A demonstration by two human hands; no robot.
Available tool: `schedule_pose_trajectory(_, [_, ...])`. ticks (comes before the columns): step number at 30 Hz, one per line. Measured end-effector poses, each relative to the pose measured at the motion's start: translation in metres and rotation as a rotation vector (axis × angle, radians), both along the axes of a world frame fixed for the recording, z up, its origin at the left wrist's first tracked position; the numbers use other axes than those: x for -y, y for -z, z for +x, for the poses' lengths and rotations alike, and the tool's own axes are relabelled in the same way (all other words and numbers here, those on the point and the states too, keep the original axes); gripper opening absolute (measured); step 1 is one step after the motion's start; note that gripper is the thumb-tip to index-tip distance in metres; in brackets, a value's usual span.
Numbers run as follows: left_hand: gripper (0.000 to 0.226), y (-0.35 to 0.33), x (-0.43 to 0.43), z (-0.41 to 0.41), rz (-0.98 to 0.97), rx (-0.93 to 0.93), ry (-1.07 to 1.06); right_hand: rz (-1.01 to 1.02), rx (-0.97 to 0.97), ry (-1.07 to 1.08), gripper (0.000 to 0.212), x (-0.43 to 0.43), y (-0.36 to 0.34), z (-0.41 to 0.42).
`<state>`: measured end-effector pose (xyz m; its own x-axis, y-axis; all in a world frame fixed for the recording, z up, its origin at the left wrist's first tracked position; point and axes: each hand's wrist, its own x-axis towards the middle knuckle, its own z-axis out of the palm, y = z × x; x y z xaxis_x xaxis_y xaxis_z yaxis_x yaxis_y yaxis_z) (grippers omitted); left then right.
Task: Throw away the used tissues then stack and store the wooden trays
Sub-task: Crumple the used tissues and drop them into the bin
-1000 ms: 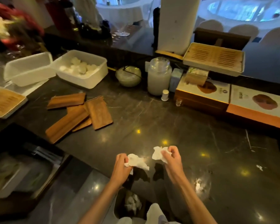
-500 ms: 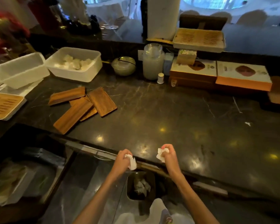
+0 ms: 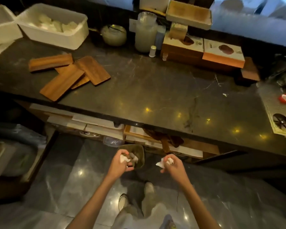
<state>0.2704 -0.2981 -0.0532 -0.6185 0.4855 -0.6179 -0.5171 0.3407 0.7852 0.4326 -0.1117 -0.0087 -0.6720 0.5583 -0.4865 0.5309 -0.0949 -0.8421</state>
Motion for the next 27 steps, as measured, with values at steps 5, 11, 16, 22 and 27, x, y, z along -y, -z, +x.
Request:
schedule_pose_trajectory(5, [0.028, -0.016, 0.023, -0.005, -0.135, -0.088, -0.048, 0.071, 0.018, -0.153, 0.014, 0.002, 0.000, -0.031])
schedule_pose_trajectory(11, [0.047, -0.013, 0.029, -0.021, -0.256, 0.030, 0.028, 0.081, 0.120, -0.437, 0.034, 0.003, 0.030, -0.072])
schedule_pose_trajectory(16, [0.049, 0.039, 0.032, -0.045, -0.300, 0.010, 0.089, 0.125, 0.287, -0.653, 0.052, 0.007, 0.082, -0.110])
schedule_pose_trajectory(22, [0.037, 0.187, 0.028, -0.065, -0.441, -0.068, -0.002, 0.265, 0.398, -0.764, 0.030, 0.019, 0.212, -0.158])
schedule_pose_trajectory(27, [0.031, 0.337, 0.008, -0.071, -0.574, -0.215, 0.134, 0.499, 0.486, -1.042, 0.041, 0.014, 0.370, -0.187])
